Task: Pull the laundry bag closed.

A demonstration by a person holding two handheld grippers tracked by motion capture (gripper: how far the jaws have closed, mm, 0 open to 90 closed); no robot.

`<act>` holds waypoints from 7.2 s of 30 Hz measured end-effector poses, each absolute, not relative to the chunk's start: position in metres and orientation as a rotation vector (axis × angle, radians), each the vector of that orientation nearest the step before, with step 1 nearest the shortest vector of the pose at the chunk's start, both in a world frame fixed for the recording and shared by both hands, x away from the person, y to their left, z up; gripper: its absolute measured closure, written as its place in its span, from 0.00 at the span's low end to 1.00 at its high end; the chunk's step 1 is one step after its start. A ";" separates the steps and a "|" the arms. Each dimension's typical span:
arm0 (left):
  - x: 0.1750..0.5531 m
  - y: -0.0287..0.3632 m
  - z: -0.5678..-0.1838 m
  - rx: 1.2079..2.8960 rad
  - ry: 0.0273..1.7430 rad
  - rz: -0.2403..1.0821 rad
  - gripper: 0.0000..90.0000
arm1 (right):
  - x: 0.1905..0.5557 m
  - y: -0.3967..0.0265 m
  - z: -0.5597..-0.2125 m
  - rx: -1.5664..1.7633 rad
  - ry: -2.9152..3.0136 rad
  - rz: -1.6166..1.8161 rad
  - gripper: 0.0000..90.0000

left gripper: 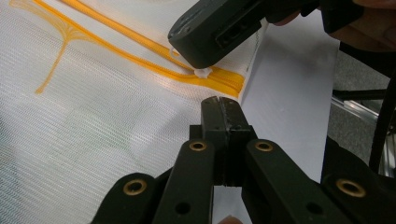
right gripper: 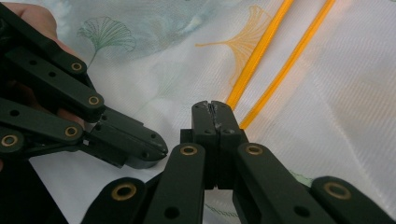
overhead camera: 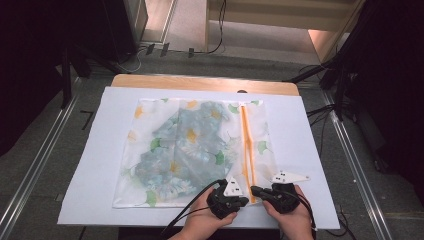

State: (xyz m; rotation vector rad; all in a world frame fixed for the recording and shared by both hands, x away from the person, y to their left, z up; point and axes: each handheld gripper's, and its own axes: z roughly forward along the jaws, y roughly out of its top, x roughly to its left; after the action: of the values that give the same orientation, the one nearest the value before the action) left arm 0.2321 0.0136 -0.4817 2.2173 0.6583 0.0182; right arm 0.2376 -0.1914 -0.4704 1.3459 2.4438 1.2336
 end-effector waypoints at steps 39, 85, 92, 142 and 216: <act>0.233 0.014 -0.482 2.217 0.661 0.016 1.00 | 0.295 -0.198 -0.456 1.349 2.340 1.299 1.00; 0.235 0.017 -0.483 2.201 0.670 -0.031 1.00 | 0.378 -0.184 -0.462 1.349 2.400 1.289 0.85; 0.235 0.016 -0.483 2.197 0.672 -0.029 1.00 | 0.366 -0.175 -0.478 1.199 2.448 1.187 0.67; 0.237 0.017 -0.483 2.206 0.684 -0.052 1.00 | 0.448 -0.174 -0.460 1.409 2.296 1.185 1.00; 0.241 0.068 -0.471 2.039 0.787 0.027 0.00 | 0.321 -0.202 -0.472 1.340 2.231 1.308 0.14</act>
State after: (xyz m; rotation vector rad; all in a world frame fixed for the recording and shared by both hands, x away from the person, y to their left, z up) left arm 0.2414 0.0684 -0.4710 2.0394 0.7867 0.0274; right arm 0.3214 -0.2019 -0.4718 1.3396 2.2313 1.3082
